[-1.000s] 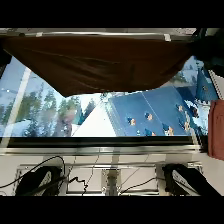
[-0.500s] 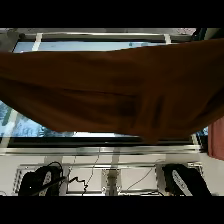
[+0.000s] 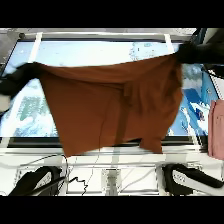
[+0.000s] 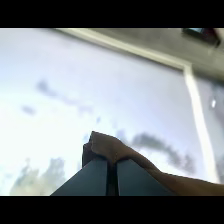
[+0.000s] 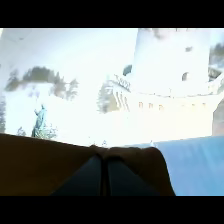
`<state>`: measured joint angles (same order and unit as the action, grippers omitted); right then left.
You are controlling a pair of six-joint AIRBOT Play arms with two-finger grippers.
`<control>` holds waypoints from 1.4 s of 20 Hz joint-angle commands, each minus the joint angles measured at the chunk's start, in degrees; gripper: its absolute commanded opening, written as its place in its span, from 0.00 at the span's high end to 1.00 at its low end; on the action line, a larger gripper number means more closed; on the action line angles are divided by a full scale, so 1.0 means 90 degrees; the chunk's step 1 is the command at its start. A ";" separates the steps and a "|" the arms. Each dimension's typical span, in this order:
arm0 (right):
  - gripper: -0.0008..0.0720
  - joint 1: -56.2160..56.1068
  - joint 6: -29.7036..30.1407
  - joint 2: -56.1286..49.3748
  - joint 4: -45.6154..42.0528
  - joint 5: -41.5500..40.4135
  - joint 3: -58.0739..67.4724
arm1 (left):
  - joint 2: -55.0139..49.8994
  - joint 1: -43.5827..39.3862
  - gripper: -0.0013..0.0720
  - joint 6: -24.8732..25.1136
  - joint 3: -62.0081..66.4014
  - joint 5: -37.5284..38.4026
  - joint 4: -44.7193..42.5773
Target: Fold the clothes and pants, and hang the long-sleeved shirts on hangers.
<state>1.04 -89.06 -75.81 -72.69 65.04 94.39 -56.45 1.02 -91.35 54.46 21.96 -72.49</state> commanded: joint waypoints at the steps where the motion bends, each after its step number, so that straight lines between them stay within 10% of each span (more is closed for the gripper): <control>1: 0.97 -0.0007 -0.0053 -0.1656 0.0459 -0.0874 0.0007 | -0.1936 -0.0372 0.96 0.0002 0.0007 -0.1061 0.0527; 7: 0.97 -0.0007 -0.0053 -0.2341 0.1088 -0.2907 0.0007 | -0.2514 -0.0993 0.96 0.0002 0.0010 -0.4381 0.1110; 8: 0.90 -0.0005 -0.0053 -0.2334 0.1086 -0.3113 0.0007 | -0.2523 -0.1027 0.96 0.0002 0.0010 -0.4843 0.1110; 9: 0.58 0.0000 -0.0053 -0.2329 0.1076 -0.3237 0.0007 | -0.2528 -0.1027 0.91 0.0002 0.0010 -0.5134 0.1107; 10: 0.26 0.0000 -0.0053 -0.2329 0.1018 -0.3247 0.0007 | -0.2526 -0.1027 0.64 0.0005 0.0010 -0.5202 0.1107; 11: 0.20 0.0002 -0.0053 -0.2322 0.0828 -0.3167 0.0007 | -0.2526 -0.1013 0.15 0.0005 0.0007 -0.5192 0.1110; 13: 0.22 0.0134 -0.0056 -0.2295 0.0253 -0.2645 0.0007 | -0.2514 -0.0998 0.02 0.0032 0.0007 -0.5105 0.1110; 21: 0.35 0.2181 0.1064 -0.2288 -0.0243 0.1307 -0.0053 | -0.1644 -0.0070 0.04 0.0916 0.0005 -0.0612 0.1027; 28: 0.32 0.3145 0.2538 -0.2424 0.1481 0.1372 -0.1649 | -0.1030 0.0765 0.04 0.0916 0.0005 0.1025 0.1013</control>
<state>26.76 -72.82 -96.86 -66.28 76.31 85.19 -67.48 5.67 -83.57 54.52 24.82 -63.51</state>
